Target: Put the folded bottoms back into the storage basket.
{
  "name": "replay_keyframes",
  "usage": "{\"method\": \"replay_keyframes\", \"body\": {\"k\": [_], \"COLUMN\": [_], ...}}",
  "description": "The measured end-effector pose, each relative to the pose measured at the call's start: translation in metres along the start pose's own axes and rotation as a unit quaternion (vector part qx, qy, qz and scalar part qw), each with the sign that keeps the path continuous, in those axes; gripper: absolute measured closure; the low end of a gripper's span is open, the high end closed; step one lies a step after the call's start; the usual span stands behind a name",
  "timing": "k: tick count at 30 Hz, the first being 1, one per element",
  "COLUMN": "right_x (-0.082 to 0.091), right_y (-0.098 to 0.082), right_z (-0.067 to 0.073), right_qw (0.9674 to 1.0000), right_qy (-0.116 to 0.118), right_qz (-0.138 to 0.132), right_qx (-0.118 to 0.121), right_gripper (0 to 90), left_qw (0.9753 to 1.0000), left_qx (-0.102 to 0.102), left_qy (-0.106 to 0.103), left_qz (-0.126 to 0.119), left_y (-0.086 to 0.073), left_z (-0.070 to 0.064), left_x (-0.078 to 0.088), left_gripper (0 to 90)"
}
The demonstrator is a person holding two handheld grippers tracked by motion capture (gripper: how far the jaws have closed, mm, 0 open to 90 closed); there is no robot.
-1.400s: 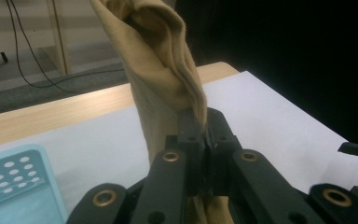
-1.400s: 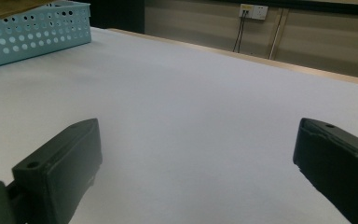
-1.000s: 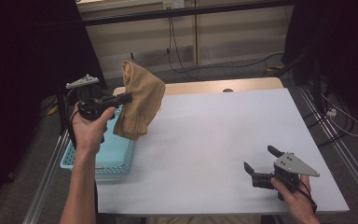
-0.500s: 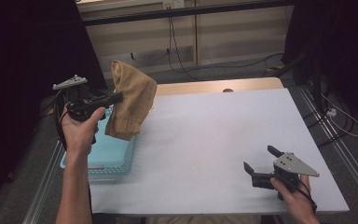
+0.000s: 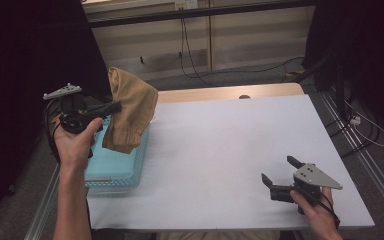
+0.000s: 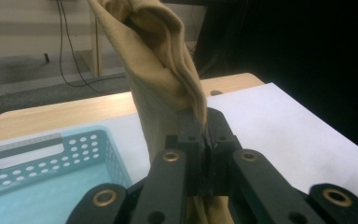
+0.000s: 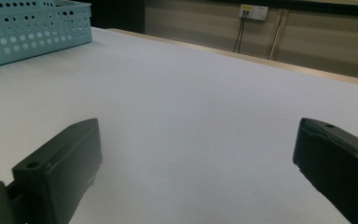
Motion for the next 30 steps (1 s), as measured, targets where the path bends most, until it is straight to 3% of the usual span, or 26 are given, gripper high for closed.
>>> {"method": "replay_keyframes", "body": {"k": [5,15,24,30], "right_x": [-0.001,-0.001,-0.001,-0.002], "right_y": [0.000,0.000,0.000,0.000], "right_z": [0.000,0.001,0.002,0.002], "right_qw": [1.0000,1.0000,1.0000,1.0000], "right_qy": [0.000,0.003,0.004,0.003], "right_qz": [0.002,0.001,0.002,0.003], "right_qx": [-0.001,0.001,0.000,0.000], "right_gripper": [1.1,1.1,0.9,1.0], "left_qw": [0.9999,0.9993,0.9972,0.9965], "left_qx": [0.002,0.025,0.054,0.060], "left_qy": [0.011,0.029,0.047,0.053], "left_qz": [0.006,0.001,0.019,0.025], "left_y": [-0.005,-0.007,-0.018,-0.021], "left_z": [0.007,0.027,0.052,0.056], "left_x": [0.003,0.009,-0.004,-0.006], "left_gripper": [87.1,87.1,87.1,87.1]}}
Point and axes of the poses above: each handheld gripper's, and its own axes: x roughly backward along the jaws, y roughly out of its top, z roughly to its left, the point moved 4 cm from there along -x, roughly forward along the jaws, and after that the axes turned 7 degrees about x, right-handed, at the moved point
